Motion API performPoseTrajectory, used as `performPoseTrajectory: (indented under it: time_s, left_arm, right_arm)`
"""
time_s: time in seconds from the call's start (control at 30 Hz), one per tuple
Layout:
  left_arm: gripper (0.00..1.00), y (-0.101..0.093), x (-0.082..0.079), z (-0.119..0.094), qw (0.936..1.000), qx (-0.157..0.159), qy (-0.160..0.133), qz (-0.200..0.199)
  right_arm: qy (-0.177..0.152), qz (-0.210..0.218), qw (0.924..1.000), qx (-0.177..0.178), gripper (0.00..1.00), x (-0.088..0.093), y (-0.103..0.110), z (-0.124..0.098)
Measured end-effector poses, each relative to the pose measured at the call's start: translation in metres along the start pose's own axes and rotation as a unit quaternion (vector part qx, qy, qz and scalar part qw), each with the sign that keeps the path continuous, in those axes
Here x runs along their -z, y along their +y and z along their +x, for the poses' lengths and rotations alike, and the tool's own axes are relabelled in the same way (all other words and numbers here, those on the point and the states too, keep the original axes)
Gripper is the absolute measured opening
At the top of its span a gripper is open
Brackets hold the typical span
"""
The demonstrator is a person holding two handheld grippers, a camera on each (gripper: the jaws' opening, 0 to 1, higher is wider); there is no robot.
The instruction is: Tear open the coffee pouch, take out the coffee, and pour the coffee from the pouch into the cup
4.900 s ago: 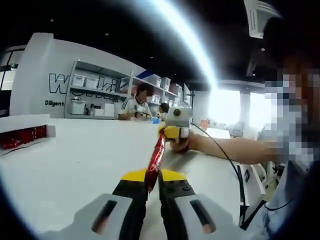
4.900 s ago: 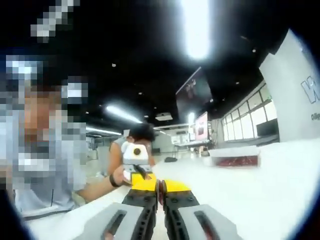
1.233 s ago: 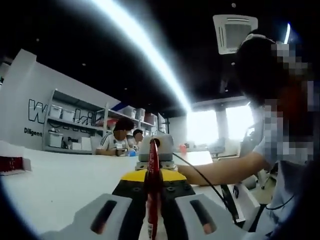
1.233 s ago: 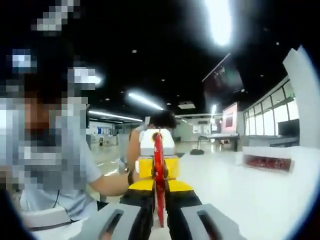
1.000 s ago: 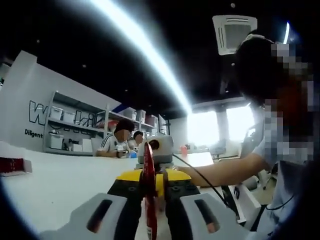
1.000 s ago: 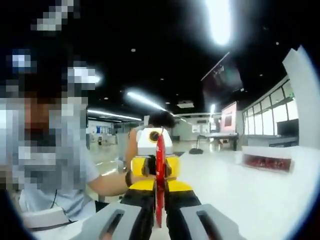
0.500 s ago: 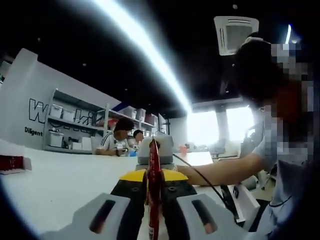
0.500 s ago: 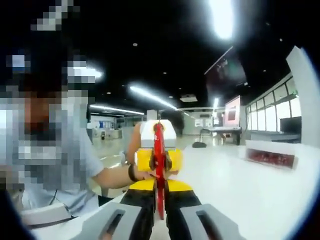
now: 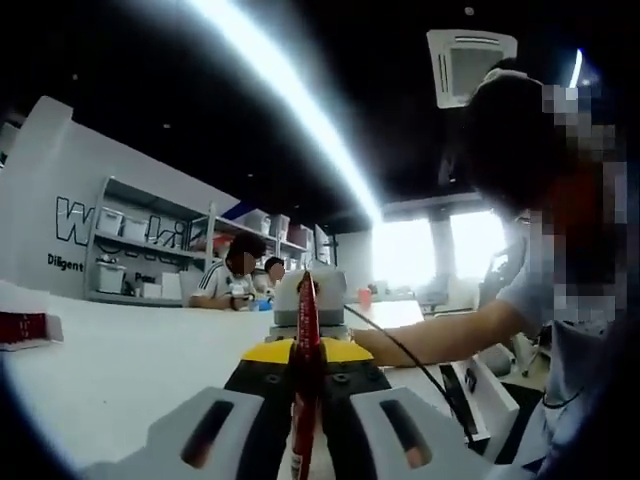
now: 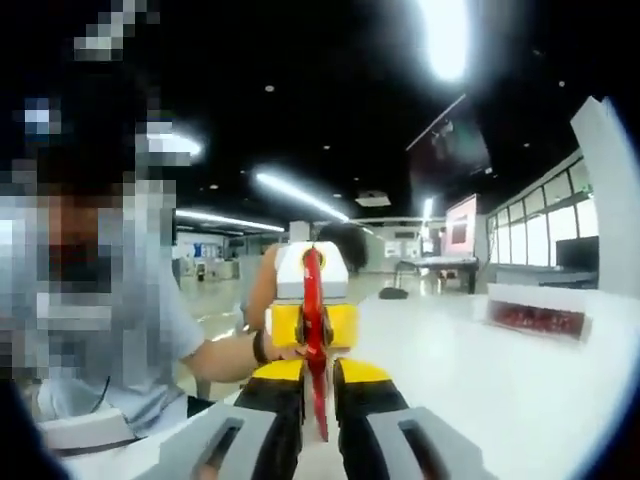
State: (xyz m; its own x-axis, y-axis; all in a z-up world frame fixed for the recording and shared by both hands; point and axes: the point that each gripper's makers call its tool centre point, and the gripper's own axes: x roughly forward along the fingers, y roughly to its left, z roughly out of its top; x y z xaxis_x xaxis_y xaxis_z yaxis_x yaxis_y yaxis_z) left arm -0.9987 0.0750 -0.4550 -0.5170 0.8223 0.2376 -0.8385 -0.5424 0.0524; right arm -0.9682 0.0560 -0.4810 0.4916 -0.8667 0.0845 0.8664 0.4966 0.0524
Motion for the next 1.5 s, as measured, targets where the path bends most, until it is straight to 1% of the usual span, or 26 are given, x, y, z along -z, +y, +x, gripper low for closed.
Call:
performPoseTrajectory:
  time_s: [0.03,0.07,0.1,0.17,0.23,0.33,0.4,0.47,0.53,0.6,0.63,0.67,0.7,0.77,0.8,0.83,0.87,0.93,1.03,1.1,1.2,1.23,1.27,1.33,1.43,1.5]
  left_arm:
    - [0.11,-0.001,0.001,0.0,1.0,0.004,0.002,-0.004]
    - [0.11,-0.001,0.001,0.0,1.0,0.005,0.003,-0.005]
    - [0.11,-0.002,-0.001,0.0,0.9999,0.01,-0.002,-0.005]
    - [0.12,-0.003,-0.002,0.0,0.9999,0.012,-0.003,-0.007]
    - [0.12,-0.002,-0.002,0.0,1.0,0.007,-0.003,-0.001]
    - [0.12,-0.003,-0.003,0.0,0.9999,0.01,-0.005,-0.008]
    - [0.18,-0.003,-0.004,0.0,0.9999,0.009,-0.008,-0.011]
    - [0.19,-0.003,-0.005,0.0,0.9999,0.009,-0.01,-0.009]
    - [0.16,0.0,-0.004,0.001,1.0,0.0,-0.007,-0.003]
    - [0.11,0.001,-0.003,0.001,1.0,-0.003,-0.006,-0.003]
    - [0.11,0.001,-0.003,0.001,1.0,-0.003,-0.006,-0.005]
    - [0.11,0.002,-0.003,0.001,1.0,-0.005,-0.006,-0.003]
    - [0.1,0.004,-0.003,0.001,0.9999,-0.002,-0.007,-0.011]
    - [0.1,0.003,-0.004,0.001,0.9999,0.001,-0.007,-0.015]
    - [0.1,0.002,-0.003,0.001,0.9999,0.001,-0.008,-0.013]
    - [0.1,0.001,-0.003,0.001,0.9999,0.001,-0.008,-0.012]
    - [0.1,0.001,-0.003,0.002,0.9999,-0.001,-0.008,-0.011]
    - [0.11,0.001,-0.003,0.002,0.9999,-0.003,-0.007,-0.009]
    - [0.14,0.005,-0.002,0.002,0.9998,-0.015,-0.008,-0.004]
    - [0.12,0.009,-0.003,0.001,0.9997,-0.021,-0.009,-0.01]
    - [0.1,0.009,-0.003,0.001,0.9997,-0.02,-0.01,-0.012]
    - [0.1,0.008,-0.004,0.001,0.9997,-0.017,-0.009,-0.014]
    - [0.1,0.008,-0.004,0.001,0.9997,-0.017,-0.009,-0.016]
    - [0.1,0.007,-0.004,0.001,0.9997,-0.015,-0.01,-0.019]
    - [0.11,0.002,-0.003,0.002,0.9998,-0.008,-0.009,-0.017]
    - [0.12,0.003,-0.002,0.002,0.9998,-0.014,-0.007,-0.008]
  right_arm:
    - [0.01,-0.003,0.9999,0.005,0.09,0.005,-0.002,0.0]
    - [0.016,-0.007,0.9998,0.004,0.09,0.006,-0.001,0.001]
    - [0.008,-0.021,0.9997,-0.001,0.09,0.004,0.003,-0.001]
    - [0.012,-0.021,0.9997,0.003,0.1,0.005,0.0,-0.001]
    - [0.014,-0.023,0.9996,0.002,0.09,0.006,0.0,0.0]
    - [0.015,-0.013,0.9998,-0.001,0.09,0.006,0.0,0.001]
    - [0.019,-0.016,0.9997,0.005,0.08,0.007,-0.002,0.001]
    - [0.019,-0.016,0.9996,0.011,0.08,0.007,-0.004,0.001]
    - [0.023,0.002,0.9997,0.012,0.08,0.007,-0.005,0.002]
    - [0.026,-0.001,0.9996,0.008,0.08,0.008,-0.003,0.005]
    - [0.026,-0.027,0.9992,0.012,0.09,0.008,-0.005,0.006]
    - [0.034,-0.039,0.9986,0.013,0.1,0.012,-0.005,0.006]
    - [0.044,-0.036,0.9983,0.012,0.12,0.015,-0.003,0.007]
    - [0.039,-0.03,0.9988,0.011,0.2,0.013,-0.003,0.007]
    - [0.022,-0.025,0.9994,0.011,0.19,0.008,-0.003,0.006]
    - [0.018,-0.023,0.9995,0.009,0.12,0.006,-0.003,0.006]
    - [0.018,-0.023,0.9995,0.009,0.09,0.005,-0.003,0.005]
    - [0.021,-0.024,0.9994,0.012,0.08,0.006,-0.004,0.006]
    - [0.025,-0.007,0.9994,0.022,0.07,0.006,-0.009,0.007]
    - [0.026,0.001,0.9994,0.022,0.07,0.007,-0.009,0.008]
    - [0.023,-0.003,0.9995,0.022,0.08,0.007,-0.008,0.007]
    - [0.018,-0.016,0.9996,0.016,0.09,0.007,-0.006,0.007]
    - [0.019,-0.035,0.999,0.018,0.1,0.007,-0.007,0.007]
    - [0.022,-0.035,0.999,0.02,0.12,0.009,-0.005,0.009]
    - [0.027,-0.033,0.9989,0.017,0.08,0.01,-0.004,0.008]
    - [0.029,-0.035,0.9988,0.019,0.07,0.01,-0.005,0.008]
